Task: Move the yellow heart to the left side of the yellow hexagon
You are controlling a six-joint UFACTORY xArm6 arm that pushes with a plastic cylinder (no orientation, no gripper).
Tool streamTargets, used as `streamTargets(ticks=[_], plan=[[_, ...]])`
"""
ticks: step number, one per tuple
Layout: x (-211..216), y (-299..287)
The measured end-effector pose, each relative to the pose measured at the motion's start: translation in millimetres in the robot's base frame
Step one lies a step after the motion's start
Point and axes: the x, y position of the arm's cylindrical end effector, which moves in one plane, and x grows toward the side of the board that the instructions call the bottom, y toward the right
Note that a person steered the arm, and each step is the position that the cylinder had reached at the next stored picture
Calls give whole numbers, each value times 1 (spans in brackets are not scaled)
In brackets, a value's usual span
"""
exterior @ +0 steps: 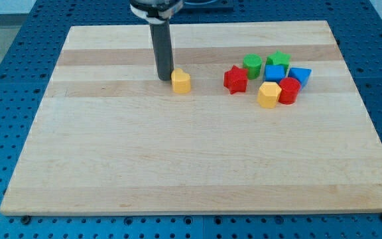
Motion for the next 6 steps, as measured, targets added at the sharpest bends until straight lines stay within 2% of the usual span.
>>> streamTargets(ticks=[2,3,5,6], plan=[[50,72],[69,66],[80,85],[80,115]])
